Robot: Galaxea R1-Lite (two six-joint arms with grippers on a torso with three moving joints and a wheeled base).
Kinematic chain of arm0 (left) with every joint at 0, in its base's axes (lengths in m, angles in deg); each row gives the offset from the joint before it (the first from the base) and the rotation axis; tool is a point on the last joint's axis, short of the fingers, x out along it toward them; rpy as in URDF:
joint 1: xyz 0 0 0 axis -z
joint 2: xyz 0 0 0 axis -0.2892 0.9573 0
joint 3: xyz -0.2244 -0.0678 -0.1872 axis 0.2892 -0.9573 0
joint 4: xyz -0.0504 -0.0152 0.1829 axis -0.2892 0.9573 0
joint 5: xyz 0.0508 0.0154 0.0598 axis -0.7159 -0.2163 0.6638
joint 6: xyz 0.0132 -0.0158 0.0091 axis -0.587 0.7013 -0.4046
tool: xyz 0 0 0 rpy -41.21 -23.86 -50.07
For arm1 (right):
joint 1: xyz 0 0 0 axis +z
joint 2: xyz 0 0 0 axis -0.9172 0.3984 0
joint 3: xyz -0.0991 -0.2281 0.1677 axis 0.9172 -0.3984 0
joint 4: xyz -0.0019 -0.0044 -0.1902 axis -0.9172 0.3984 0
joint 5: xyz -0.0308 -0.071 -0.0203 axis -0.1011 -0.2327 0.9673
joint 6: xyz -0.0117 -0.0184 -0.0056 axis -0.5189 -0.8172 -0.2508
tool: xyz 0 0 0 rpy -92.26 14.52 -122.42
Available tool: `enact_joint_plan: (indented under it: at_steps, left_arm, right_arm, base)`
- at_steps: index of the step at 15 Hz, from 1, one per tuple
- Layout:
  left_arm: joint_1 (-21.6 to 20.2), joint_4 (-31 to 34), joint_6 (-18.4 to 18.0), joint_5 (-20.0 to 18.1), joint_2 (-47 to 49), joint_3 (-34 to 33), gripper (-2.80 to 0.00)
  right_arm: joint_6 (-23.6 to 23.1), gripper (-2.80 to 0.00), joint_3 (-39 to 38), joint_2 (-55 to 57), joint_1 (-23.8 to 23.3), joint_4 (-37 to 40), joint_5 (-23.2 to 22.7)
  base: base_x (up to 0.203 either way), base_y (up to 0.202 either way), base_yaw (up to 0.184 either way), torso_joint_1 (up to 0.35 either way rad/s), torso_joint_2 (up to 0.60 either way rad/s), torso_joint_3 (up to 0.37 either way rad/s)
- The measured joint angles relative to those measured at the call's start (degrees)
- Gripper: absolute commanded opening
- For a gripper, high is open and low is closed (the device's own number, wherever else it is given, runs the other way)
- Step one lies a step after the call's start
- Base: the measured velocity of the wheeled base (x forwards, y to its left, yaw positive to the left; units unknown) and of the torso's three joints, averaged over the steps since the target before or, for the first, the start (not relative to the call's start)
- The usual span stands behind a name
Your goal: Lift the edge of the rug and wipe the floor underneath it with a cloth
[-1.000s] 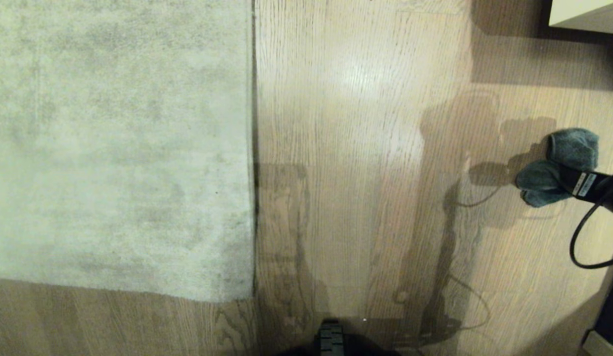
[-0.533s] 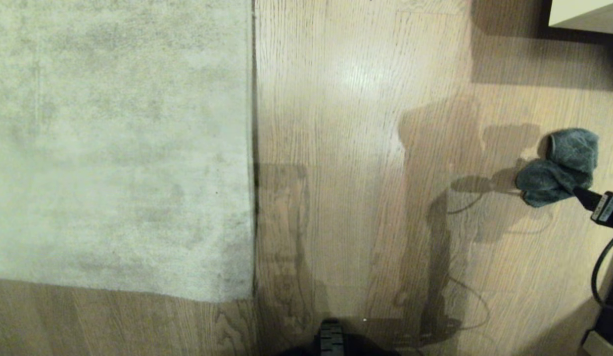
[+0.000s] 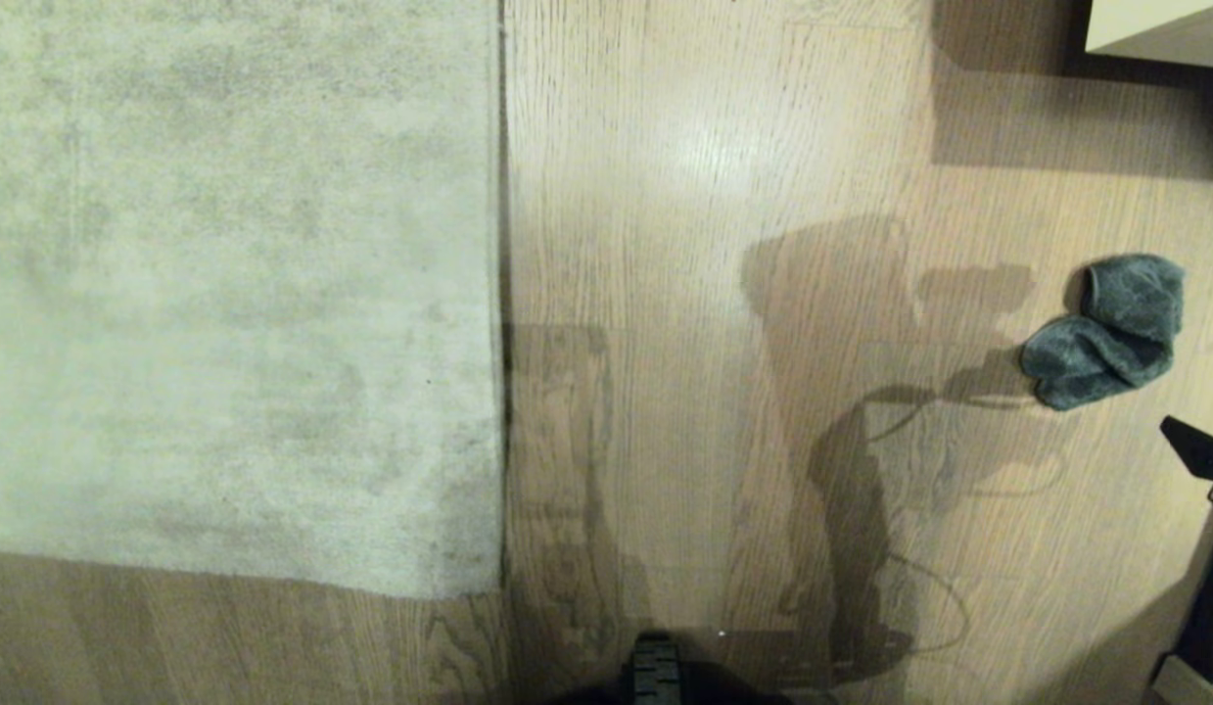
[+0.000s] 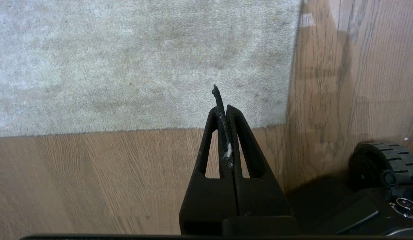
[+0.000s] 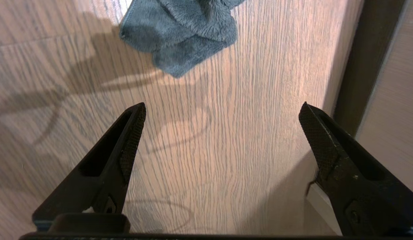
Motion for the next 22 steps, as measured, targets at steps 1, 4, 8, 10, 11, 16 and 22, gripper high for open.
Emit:
enact_joint_plan:
  at_steps: [1, 4, 8, 10, 11, 16, 22]
  left_arm:
    - [0.0, 0.0, 0.0, 0.0, 0.0, 0.0, -2.8]
    - [0.0, 0.0, 0.0, 0.0, 0.0, 0.0, -2.8]
    - [0.0, 0.0, 0.0, 0.0, 0.0, 0.0, -2.8]
    - [0.0, 0.0, 0.0, 0.0, 0.0, 0.0, -2.8]
    - [0.0, 0.0, 0.0, 0.0, 0.0, 0.0, -2.8]
    - [0.0, 0.0, 0.0, 0.0, 0.0, 0.0, -2.8]
    - [0.0, 0.0, 0.0, 0.0, 0.0, 0.0, -2.8]
  right_arm:
    - [-0.1, -2.8, -0.5, -0.7, 0.0, 0.0, 0.0]
    - [-1.4, -2.8, -3.1, -3.0, 0.1, 0.0, 0.0]
    - [-2.4, -2.8, -5.1, -5.7, 0.1, 0.0, 0.0]
    - [-4.3, -2.8, -6.8, -7.2, 0.1, -0.1, 0.0]
    - [-5.2, -2.8, -7.8, -8.1, 0.1, -0.1, 0.0]
    - [-7.4, -2.8, -14.2, -14.7, 0.3, -1.2, 0.0]
    - [-7.5, -2.8, -15.0, -24.6, 7.0, 8.1, 0.1]
  base:
    - [0.0, 0.0, 0.0, 0.0, 0.0, 0.0]
    - [0.0, 0.0, 0.0, 0.0, 0.0, 0.0]
    - [0.0, 0.0, 0.0, 0.0, 0.0, 0.0]
    - [0.0, 0.0, 0.0, 0.0, 0.0, 0.0]
    - [0.0, 0.0, 0.0, 0.0, 0.0, 0.0]
    - [0.0, 0.0, 0.0, 0.0, 0.0, 0.0]
    - [0.0, 0.0, 0.0, 0.0, 0.0, 0.0]
